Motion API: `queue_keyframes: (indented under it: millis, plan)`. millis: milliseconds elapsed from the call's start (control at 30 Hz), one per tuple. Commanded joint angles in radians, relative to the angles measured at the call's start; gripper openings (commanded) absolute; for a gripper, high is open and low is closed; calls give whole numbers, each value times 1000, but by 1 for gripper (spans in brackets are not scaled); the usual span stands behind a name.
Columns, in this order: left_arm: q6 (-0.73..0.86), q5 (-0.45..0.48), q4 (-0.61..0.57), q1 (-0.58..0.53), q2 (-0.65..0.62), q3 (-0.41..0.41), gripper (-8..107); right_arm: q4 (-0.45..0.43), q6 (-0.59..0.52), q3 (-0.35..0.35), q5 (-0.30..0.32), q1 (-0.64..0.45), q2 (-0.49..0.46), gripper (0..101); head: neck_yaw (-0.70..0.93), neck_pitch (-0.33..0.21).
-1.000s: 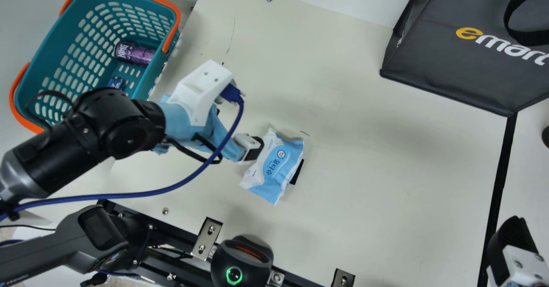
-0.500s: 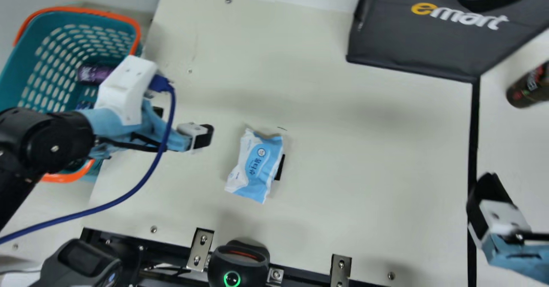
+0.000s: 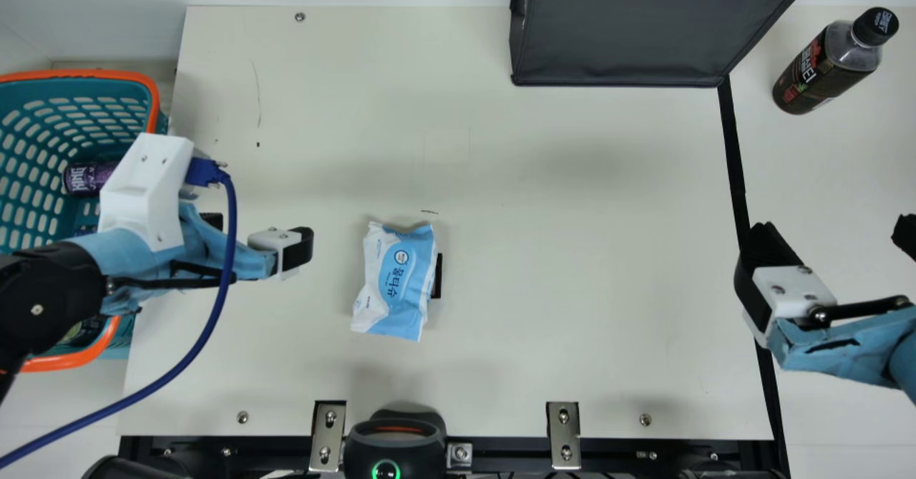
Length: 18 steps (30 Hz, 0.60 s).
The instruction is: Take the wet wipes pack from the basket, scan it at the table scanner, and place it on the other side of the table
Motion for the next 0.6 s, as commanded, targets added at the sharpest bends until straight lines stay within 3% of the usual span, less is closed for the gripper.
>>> queue_keyframes:
  millis: [0, 567]
  plan:
    - [-2, 1, 4, -6, 2, -3, 90, 0, 0, 0, 0, 0, 0, 95, 2, -29]
    - [-266, 29, 145, -248, 86, -71, 90, 0, 0, 0, 0, 0, 0, 95, 2, -29]
